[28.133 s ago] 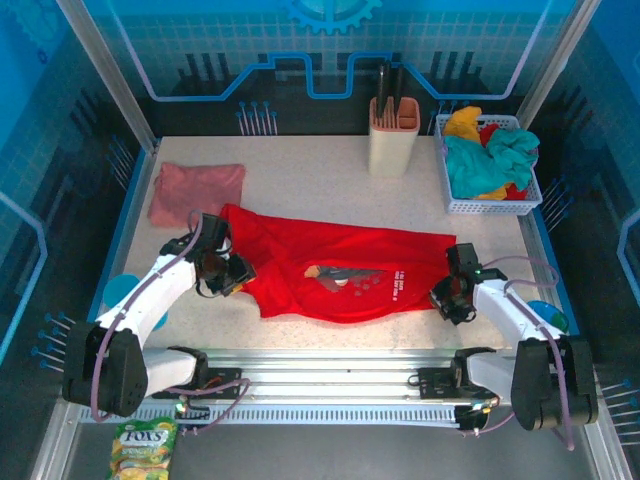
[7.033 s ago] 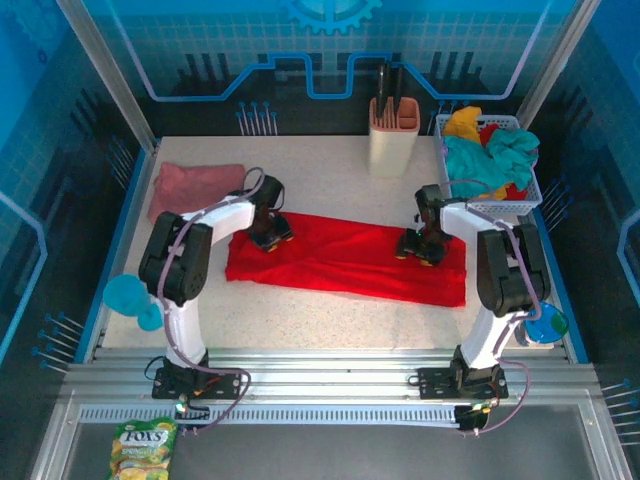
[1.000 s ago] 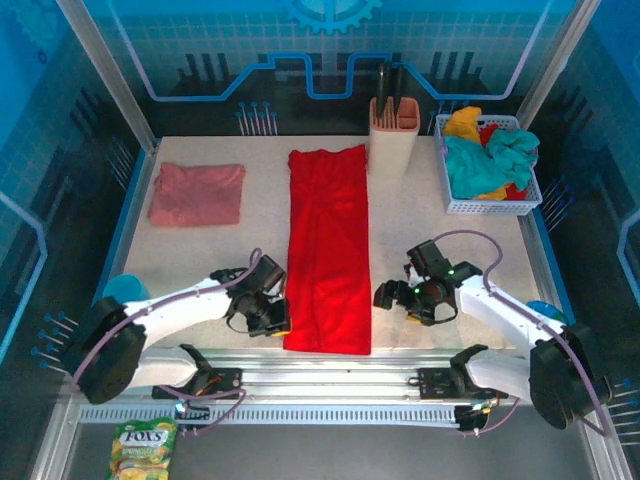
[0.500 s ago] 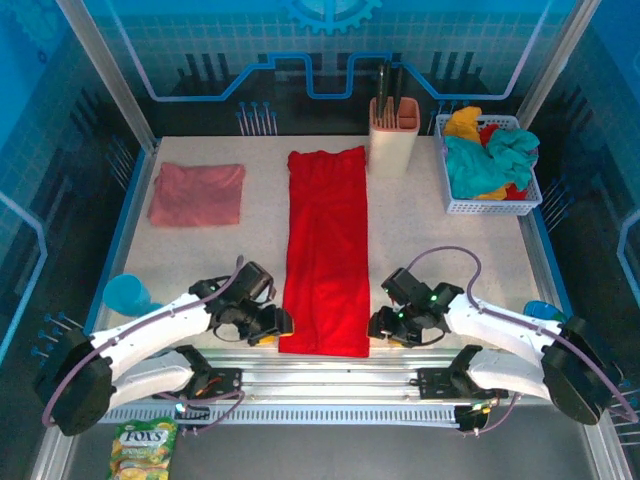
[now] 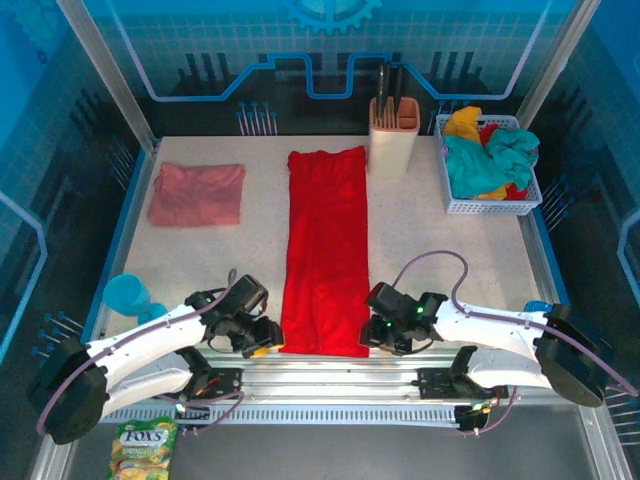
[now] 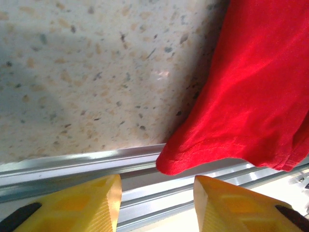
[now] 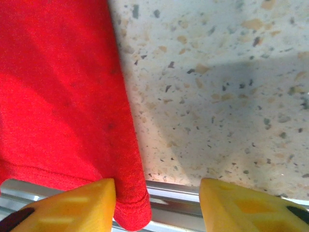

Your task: Fold and stack the t-shirts

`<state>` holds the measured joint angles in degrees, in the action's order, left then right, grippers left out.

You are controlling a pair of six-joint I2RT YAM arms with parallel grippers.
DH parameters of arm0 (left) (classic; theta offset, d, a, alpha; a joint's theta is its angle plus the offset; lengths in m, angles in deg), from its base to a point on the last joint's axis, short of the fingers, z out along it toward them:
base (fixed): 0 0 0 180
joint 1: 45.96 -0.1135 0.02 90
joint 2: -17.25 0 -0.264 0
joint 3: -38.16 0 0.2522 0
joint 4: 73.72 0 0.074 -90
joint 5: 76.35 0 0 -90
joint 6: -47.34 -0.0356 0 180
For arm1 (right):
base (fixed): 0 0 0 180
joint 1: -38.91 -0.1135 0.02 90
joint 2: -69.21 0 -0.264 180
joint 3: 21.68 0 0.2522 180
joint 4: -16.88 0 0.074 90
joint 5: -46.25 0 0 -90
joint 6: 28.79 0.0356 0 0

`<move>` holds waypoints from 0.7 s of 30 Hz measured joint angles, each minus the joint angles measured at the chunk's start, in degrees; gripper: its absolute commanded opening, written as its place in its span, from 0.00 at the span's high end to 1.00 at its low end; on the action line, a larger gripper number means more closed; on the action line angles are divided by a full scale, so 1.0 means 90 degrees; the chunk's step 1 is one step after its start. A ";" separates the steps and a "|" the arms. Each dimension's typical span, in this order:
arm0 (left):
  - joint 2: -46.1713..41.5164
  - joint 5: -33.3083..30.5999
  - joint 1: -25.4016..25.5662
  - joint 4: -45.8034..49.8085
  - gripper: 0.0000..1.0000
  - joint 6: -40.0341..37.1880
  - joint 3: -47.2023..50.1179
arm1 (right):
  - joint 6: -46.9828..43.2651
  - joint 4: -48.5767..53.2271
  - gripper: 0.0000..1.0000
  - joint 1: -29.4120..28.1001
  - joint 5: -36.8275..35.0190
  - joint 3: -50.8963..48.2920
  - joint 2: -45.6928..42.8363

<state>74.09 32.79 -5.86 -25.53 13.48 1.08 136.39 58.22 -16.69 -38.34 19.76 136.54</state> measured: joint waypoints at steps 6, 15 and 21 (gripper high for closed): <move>0.0279 0.0002 0.0187 -0.0520 0.61 0.0238 0.0068 | 0.0257 0.0005 0.53 -0.0160 -0.0206 0.0000 0.0022; 0.0656 -0.0102 0.0522 -0.0828 0.65 0.0299 0.0068 | 0.0486 -0.0002 0.53 -0.0415 -0.0461 0.0007 0.0027; 0.0656 -0.0219 0.0588 -0.0928 0.67 0.0396 0.0068 | 0.0580 0.0044 0.54 -0.0568 -0.0610 0.0102 0.0148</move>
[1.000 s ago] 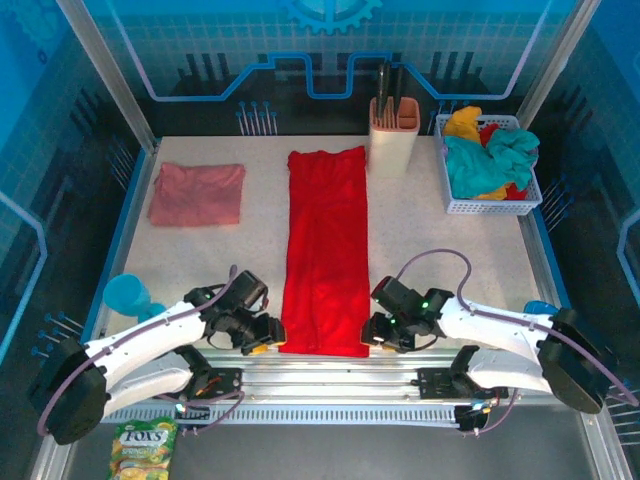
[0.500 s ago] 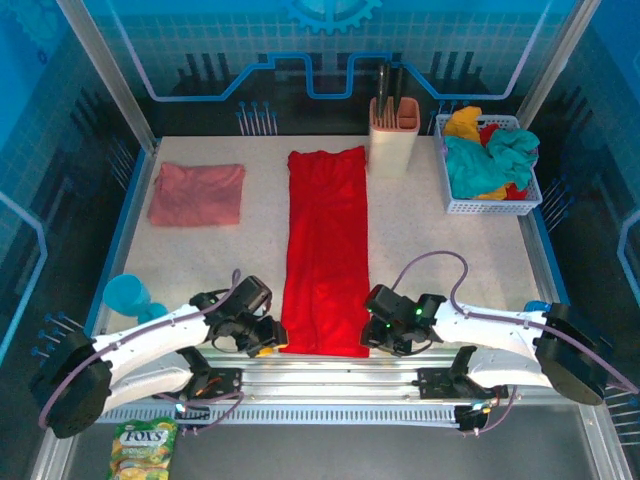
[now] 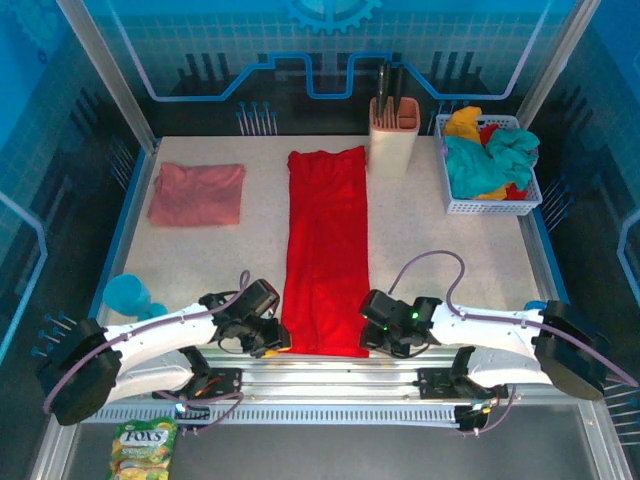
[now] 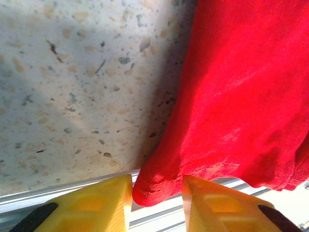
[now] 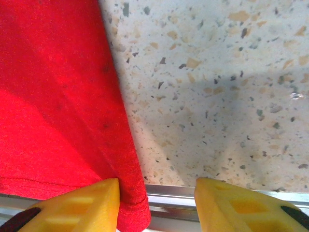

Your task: Fold and stack the t-shirts

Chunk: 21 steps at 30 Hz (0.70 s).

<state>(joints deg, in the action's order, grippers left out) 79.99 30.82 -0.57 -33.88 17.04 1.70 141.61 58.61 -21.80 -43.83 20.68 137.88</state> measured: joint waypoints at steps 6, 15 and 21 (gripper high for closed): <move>0.0000 -0.0102 0.0019 -0.0015 0.71 0.0000 0.0000 | 0.0075 0.0034 0.54 -0.0141 -0.0126 0.0053 0.0002; 0.0000 -0.0121 0.0032 0.0002 0.71 -0.0005 0.0000 | 0.0243 -0.0408 0.48 -0.0580 0.0350 0.0151 0.0131; 0.0000 -0.0126 0.0032 0.0005 0.71 -0.0005 0.0000 | 0.0318 -0.0517 0.48 -0.0644 0.0396 0.0153 0.0236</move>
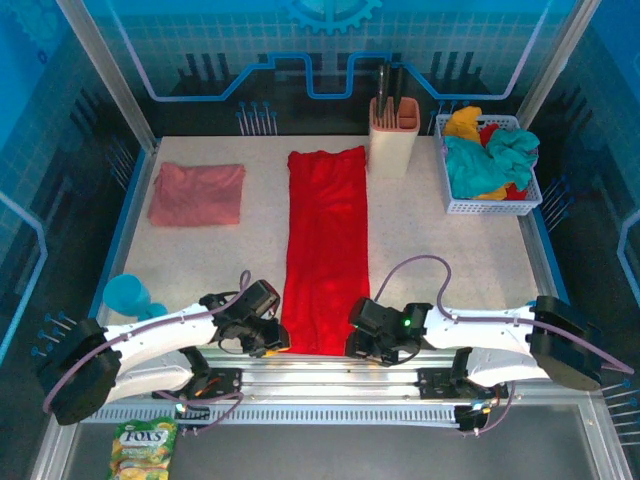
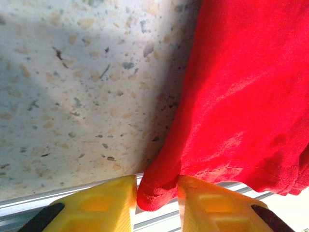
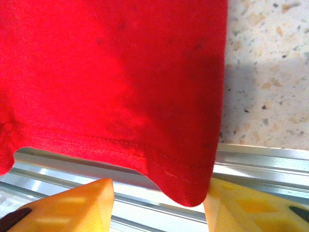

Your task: Fold and stack the t-shirts

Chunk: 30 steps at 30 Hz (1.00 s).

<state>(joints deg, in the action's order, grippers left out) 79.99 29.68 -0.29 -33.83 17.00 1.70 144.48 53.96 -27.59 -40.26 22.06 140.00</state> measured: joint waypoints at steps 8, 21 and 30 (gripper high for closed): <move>0.0000 -0.0041 0.0005 0.0019 0.72 -0.0022 -0.0007 | 0.0090 -0.0024 0.49 -0.0024 -0.0019 -0.0002 0.0000; 0.0063 -0.0129 0.0029 0.0080 0.76 -0.0022 -0.0051 | 0.0049 0.0117 0.57 -0.0010 -0.0240 -0.0002 0.0000; 0.0143 -0.0138 0.0029 0.0134 0.80 -0.0022 -0.0114 | -0.0034 0.0117 0.66 0.0022 -0.0296 -0.0002 0.0002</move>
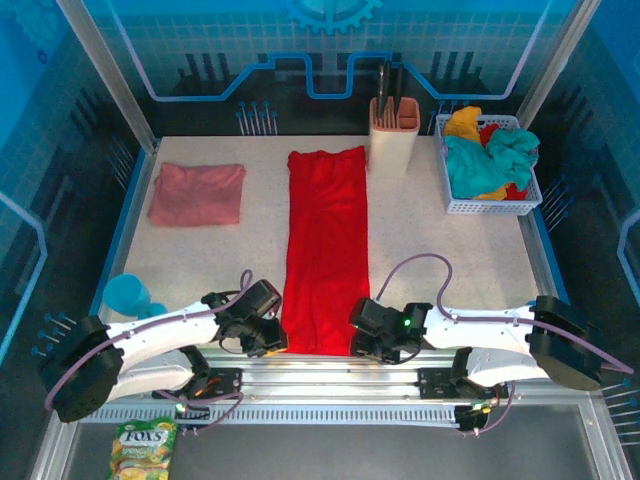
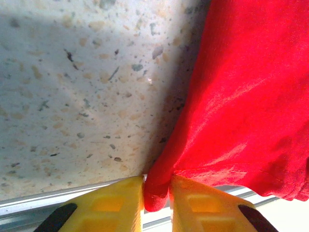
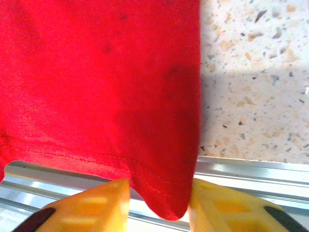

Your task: Fold and stack the t-shirts

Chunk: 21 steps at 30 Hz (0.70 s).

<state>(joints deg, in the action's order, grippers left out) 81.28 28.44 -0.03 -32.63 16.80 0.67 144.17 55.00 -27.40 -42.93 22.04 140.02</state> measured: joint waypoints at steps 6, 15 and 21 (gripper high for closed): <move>0.0083 -0.0049 0.0000 0.0015 0.94 -0.0022 -0.0075 | -0.0058 -0.0070 0.79 0.0036 0.0005 -0.0044 0.0017; 0.0090 -0.0245 0.0000 0.0005 1.00 0.0002 -0.0301 | -0.0284 -0.0039 1.00 0.0194 0.0024 -0.0051 0.0051; 0.0090 -0.0325 -0.0019 0.0469 1.00 -0.0046 -0.1020 | -0.0682 0.0442 1.00 0.0658 0.0109 0.0318 -0.0168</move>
<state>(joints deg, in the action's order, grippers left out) 82.09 25.51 -0.20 -28.41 16.38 -8.51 138.03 58.98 -21.47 -41.95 24.90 138.51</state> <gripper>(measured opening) 0.053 0.061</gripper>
